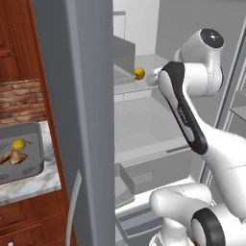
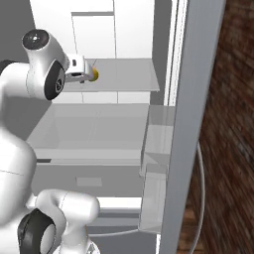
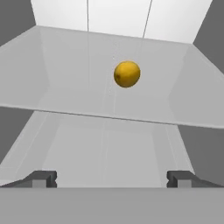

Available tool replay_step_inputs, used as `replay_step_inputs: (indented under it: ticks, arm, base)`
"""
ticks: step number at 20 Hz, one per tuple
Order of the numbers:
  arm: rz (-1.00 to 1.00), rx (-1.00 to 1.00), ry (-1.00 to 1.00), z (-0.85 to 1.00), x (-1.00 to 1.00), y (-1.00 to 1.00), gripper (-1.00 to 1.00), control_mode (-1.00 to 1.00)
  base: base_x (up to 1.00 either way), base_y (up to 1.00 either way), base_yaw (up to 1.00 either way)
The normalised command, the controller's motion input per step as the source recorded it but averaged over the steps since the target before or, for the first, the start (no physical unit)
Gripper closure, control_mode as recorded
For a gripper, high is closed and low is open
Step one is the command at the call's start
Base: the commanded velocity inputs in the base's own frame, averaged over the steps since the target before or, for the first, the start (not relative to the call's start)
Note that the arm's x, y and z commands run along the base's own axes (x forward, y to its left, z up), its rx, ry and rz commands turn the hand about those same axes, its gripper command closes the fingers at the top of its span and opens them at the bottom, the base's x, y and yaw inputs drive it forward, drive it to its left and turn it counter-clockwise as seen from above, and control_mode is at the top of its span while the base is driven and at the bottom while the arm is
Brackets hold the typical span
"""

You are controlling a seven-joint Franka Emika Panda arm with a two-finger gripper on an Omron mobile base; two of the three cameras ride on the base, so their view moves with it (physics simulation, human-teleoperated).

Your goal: Place one lemon and one chicken drumstick in each tupperware on the nearby counter, to pack two identical lunches.

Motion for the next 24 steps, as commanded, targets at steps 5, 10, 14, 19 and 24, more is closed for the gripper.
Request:
replay_step_inputs:
  ticks: [5,10,14,19,24]
  arm:
    - [0.00,0.00,0.00,0.00,0.58,0.04,-1.00,-1.00]
    - [0.00,0.00,0.00,0.00,0.57,0.00,-1.00,-1.00]
    - [0.00,0.00,0.00,-0.09,0.60,0.00,-1.00,-1.00]
    - [0.00,0.00,0.00,-0.14,0.52,0.00,-1.00,-1.00]
    - [0.00,0.00,0.00,-0.17,0.36,0.00,-1.00,-1.00]
  base:
    - [0.00,0.00,0.00]
    - [0.00,0.00,0.00]
    - [0.00,0.00,0.00]
    - [0.00,0.00,0.00]
    - [0.00,0.00,0.00]
